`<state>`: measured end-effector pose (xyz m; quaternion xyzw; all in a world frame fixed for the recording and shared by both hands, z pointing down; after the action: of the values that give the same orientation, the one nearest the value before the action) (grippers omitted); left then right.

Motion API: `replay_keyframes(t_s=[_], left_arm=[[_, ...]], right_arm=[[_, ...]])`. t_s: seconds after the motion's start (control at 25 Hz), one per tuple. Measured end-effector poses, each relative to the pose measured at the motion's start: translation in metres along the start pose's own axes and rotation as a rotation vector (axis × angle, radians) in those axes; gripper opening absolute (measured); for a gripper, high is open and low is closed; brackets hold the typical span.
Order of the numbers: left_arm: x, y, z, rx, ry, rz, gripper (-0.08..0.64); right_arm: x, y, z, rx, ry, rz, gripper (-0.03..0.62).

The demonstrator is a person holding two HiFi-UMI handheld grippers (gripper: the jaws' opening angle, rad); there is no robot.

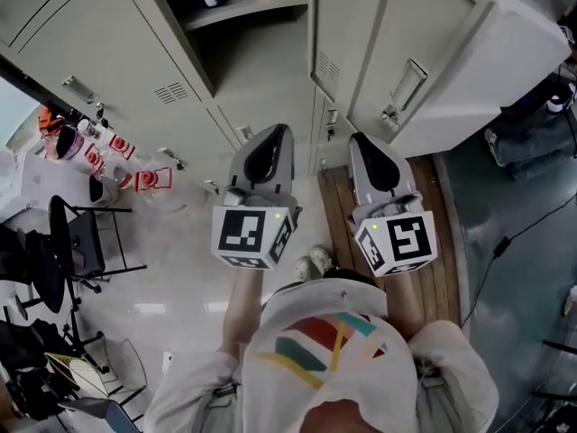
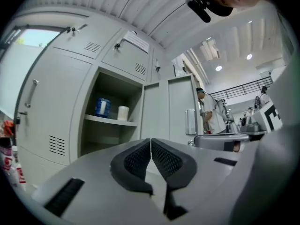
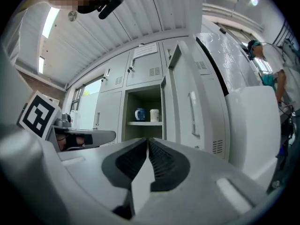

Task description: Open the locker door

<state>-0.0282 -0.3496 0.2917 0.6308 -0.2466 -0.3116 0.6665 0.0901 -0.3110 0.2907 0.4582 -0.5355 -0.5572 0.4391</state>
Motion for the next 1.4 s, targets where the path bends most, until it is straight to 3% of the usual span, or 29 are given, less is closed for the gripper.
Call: replay_keyframes(t_s=[0.12, 0.28, 0.44, 0.6, 0.88, 1.4], left_arm=[[-0.029, -0.01, 0.016, 0.018, -0.136, -0.03, 0.02], [-0.069, -0.02, 0.029, 0.119, -0.306, -0.044, 0.02], [-0.094, -0.025, 0.031, 0.153, -0.385, -0.082, 0.02], [-0.104, -0.021, 0.028, 0.186, -0.414, -0.073, 0.019], [-0.109, -0.017, 0.026, 0.139, -0.397, -0.086, 0.02], [-0.106, -0.021, 0.016, 0.188, -0.385, -0.084, 0.02]], right_arm=[[0.003, -0.014, 0.018, -0.05, -0.021, -0.064, 0.014], [0.003, -0.017, 0.046, -0.121, -0.063, -0.113, 0.014], [0.0, -0.007, 0.064, -0.115, -0.096, -0.097, 0.012], [0.0, -0.002, 0.073, -0.104, -0.113, -0.092, 0.006], [-0.009, 0.013, 0.082, -0.074, -0.171, -0.062, 0.006], [-0.014, 0.02, 0.074, -0.091, -0.144, -0.037, 0.005]])
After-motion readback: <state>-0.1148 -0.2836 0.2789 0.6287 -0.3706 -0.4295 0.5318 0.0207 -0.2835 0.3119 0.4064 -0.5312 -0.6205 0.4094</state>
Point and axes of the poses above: the fingertips, and each gripper's own axes: x forward along the fingers, z to its left, y out of its underside, the point moved 2 cm from there along -x, backward along the fingers, and after that the axes turned 9 degrees about y, right-handed, at the moved point
